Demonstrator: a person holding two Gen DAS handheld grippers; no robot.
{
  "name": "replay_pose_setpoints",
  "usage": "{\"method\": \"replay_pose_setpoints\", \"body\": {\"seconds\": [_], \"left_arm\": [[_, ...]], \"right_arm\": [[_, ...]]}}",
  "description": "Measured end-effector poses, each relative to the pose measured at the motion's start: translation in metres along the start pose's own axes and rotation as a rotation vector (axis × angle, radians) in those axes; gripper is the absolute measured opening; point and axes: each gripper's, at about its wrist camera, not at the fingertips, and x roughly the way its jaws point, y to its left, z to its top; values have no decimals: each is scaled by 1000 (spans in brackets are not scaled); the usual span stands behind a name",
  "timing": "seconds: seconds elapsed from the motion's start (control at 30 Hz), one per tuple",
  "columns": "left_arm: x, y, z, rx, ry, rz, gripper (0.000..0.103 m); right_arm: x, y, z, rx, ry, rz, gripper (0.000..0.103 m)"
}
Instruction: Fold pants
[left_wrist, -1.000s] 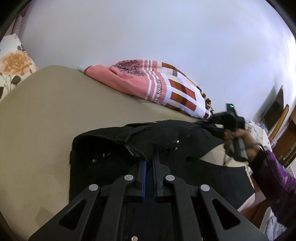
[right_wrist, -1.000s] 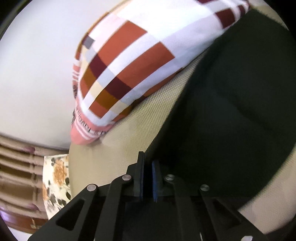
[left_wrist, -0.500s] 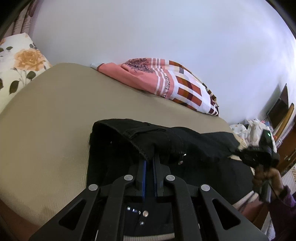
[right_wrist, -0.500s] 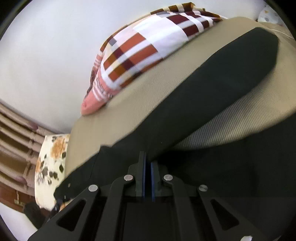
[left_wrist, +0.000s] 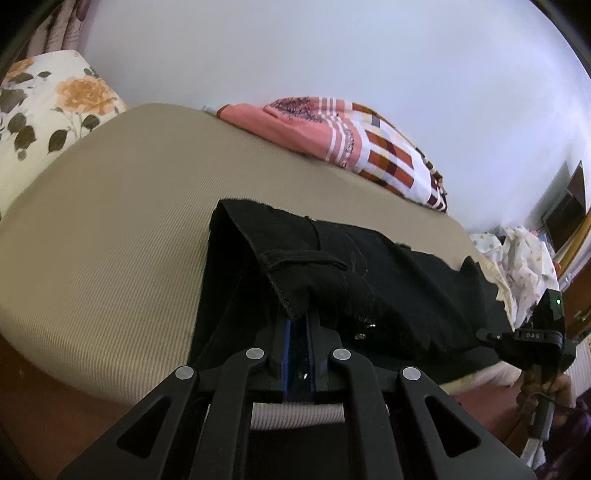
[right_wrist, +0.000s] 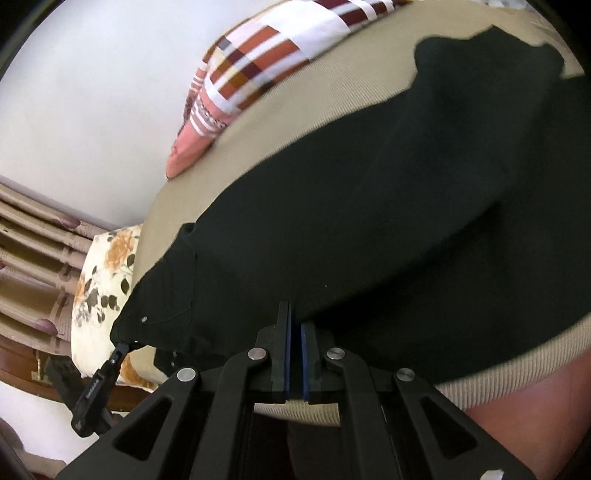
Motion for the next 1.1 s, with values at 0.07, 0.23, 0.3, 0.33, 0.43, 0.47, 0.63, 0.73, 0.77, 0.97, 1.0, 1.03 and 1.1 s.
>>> {"method": "replay_pose_setpoints", "body": {"seconds": [0.07, 0.23, 0.3, 0.33, 0.43, 0.47, 0.63, 0.73, 0.77, 0.97, 1.0, 1.03, 1.1], "left_arm": [[-2, 2, -6, 2, 10, 9, 8], [-4, 4, -16, 22, 16, 31, 9], [-1, 7, -19, 25, 25, 43, 9], [0, 9, -21, 32, 30, 56, 10], [3, 15, -29, 40, 62, 97, 13], [2, 17, -30, 39, 68, 103, 13], [-8, 26, -34, 30, 84, 201, 33], [-26, 36, -33, 11, 45, 330, 70], [-35, 41, -32, -12, 12, 346, 70], [-61, 8, -14, -4, -106, 248, 70], [-54, -7, -11, 26, -95, 209, 70], [-45, -20, -11, 53, -74, 164, 70], [-20, -44, -14, 102, -25, 97, 70]], "right_arm": [[0, -2, -7, 10, 10, 3, 4], [0, -9, -17, 29, 18, 5, 4], [3, -11, -19, 27, 22, 3, 4], [4, -11, -20, 23, 23, -1, 4], [7, -15, -21, 38, 31, 0, 4], [7, -16, -22, 37, 32, 0, 4], [10, -19, -21, 46, 37, 5, 4], [12, -21, -22, 51, 38, 12, 4], [12, -22, -22, 54, 39, 13, 4], [14, -26, -23, 52, 28, 43, 5], [13, -27, -23, 55, 26, 54, 6], [14, -29, -23, 56, 26, 65, 6], [13, -31, -24, 56, 18, 82, 8]]}}
